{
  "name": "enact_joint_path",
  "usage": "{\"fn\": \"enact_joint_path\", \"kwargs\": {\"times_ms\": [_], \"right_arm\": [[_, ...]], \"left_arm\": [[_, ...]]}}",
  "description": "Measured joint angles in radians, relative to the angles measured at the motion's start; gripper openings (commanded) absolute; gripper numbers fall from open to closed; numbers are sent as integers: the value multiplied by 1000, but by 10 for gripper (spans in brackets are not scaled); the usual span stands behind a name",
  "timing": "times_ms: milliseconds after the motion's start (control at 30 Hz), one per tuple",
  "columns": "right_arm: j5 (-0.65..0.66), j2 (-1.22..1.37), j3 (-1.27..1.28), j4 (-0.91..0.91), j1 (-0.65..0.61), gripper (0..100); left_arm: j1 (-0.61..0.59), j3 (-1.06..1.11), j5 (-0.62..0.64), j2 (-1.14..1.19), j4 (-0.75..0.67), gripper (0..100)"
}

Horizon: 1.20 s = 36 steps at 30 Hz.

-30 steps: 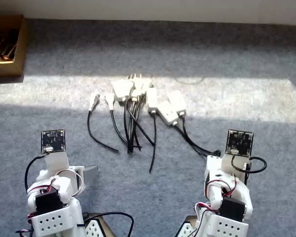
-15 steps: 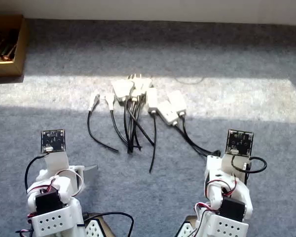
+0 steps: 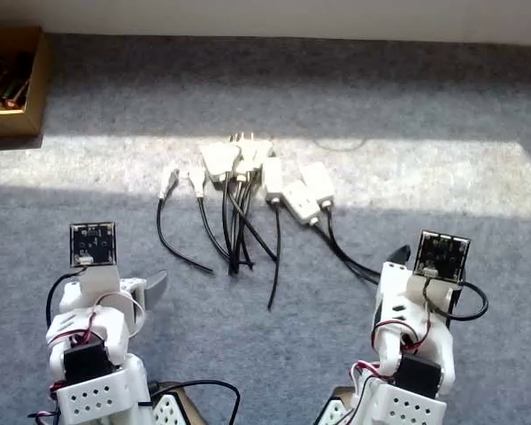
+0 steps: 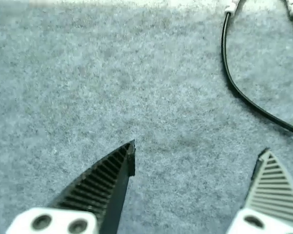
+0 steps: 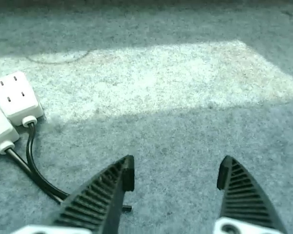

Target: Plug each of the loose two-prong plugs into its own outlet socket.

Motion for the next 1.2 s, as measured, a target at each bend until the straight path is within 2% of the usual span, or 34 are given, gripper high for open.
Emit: {"fn": "enact_joint_path", "kwargs": {"times_ms": [100,200,400,467,567,733,933,1067,1200], "right_arm": [[0,0,-38,92,-2,275],[-25,0,-180,187,-2,275],[-52,81,-511,377,-124,275],[-54,172,-585,397,-155,275],[-54,342,-678,391,-173,275],[-54,689,-852,318,-183,275],[-54,1162,-1073,275,-279,275],[-54,1455,-1194,273,-353,275],[-64,1643,-1258,272,-422,275]], "left_arm": [[0,-41,-9,2,-12,376],[0,-155,-11,2,9,376],[68,-516,-11,2,232,376],[110,-657,-11,35,313,376],[143,-867,-11,143,364,376],[155,-1158,-11,482,370,376],[158,-1398,74,1082,370,376],[163,-1490,97,1484,368,355],[189,-1502,101,1717,362,341]]}}
